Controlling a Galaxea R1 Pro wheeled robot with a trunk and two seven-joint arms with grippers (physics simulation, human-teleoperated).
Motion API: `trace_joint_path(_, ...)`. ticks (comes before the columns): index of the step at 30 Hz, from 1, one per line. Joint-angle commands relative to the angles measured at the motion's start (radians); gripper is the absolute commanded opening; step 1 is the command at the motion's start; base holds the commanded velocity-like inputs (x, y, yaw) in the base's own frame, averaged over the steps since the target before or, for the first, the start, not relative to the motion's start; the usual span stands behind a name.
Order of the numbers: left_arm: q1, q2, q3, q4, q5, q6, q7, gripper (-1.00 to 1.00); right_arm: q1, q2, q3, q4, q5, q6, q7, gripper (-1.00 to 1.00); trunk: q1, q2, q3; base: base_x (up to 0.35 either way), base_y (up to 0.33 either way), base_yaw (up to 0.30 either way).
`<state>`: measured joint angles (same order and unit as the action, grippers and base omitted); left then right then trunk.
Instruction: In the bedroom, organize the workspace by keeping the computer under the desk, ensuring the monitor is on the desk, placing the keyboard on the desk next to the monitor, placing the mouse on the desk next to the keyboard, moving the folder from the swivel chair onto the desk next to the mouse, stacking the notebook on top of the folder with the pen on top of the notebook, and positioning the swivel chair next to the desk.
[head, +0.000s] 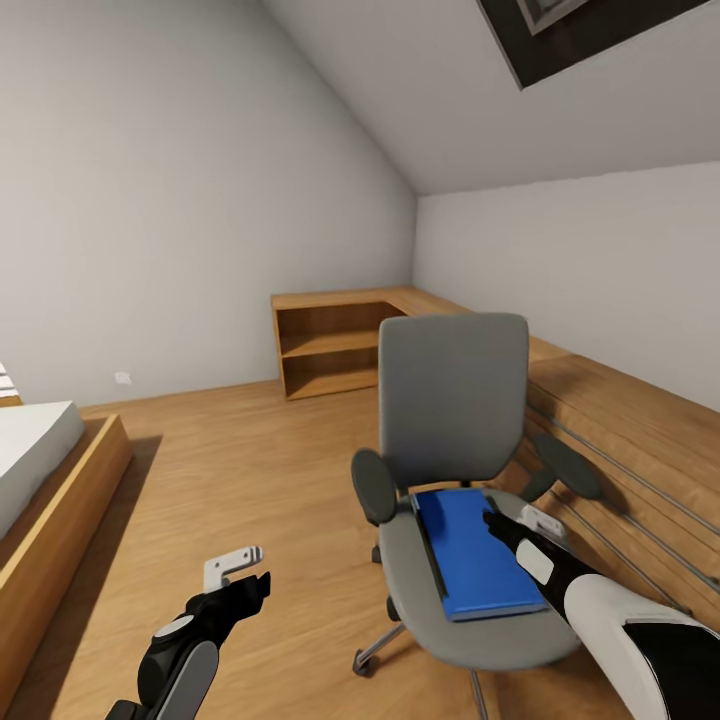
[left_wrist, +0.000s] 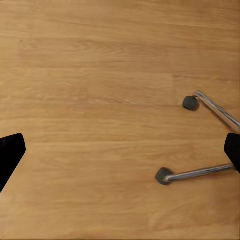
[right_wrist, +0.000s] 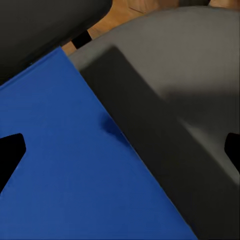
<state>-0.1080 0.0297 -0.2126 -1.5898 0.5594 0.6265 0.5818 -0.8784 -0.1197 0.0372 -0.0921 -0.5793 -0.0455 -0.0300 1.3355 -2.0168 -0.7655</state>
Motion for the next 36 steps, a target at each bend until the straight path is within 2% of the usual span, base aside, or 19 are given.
trace_joint_path(1, -0.001, 0.001, -0.002, -0.001, 0.01, 0.001, 0.01, 1.0, -0.001, 0.0, 0.004, 0.0, -0.005, -0.003, -0.002, 1.0, 0.0, 0.0, -0.001, 0.138, 0.0, 0.0)
trace_joint_path(12, -0.001, 0.001, -0.003, -0.001, 0.008, 0.0, 0.009, 1.0, -0.001, 0.0, 0.005, 0.0, -0.004, -0.008, 0.002, 1.0, 0.0, 0.0, -0.001, 0.214, 0.0, 0.0)
trace_joint_path(15, -0.001, 0.001, -0.003, -0.001, 0.008, 0.0, 0.009, 1.0, -0.001, 0.0, 0.032, 0.0, -0.004, -0.008, 0.003, 1.0, 0.0, 0.0, -0.001, 0.039, 0.0, 0.0)
trace_joint_path(19, -0.001, 0.001, -0.003, -0.001, 0.007, 0.0, 0.009, 1.0, -0.001, 0.0, 0.045, 0.0, -0.005, -0.008, 0.004, 1.0, 0.0, 0.0, -0.001, 0.01, 0.0, 0.0)
trace_joint_path(36, -0.001, 0.001, -0.004, -0.001, 0.007, -0.001, 0.009, 1.0, -0.001, 0.0, 0.05, 0.0, -0.005, -0.008, 0.004, 1.0, 0.0, 0.0, -0.001, 0.039, 0.002, 0.0)
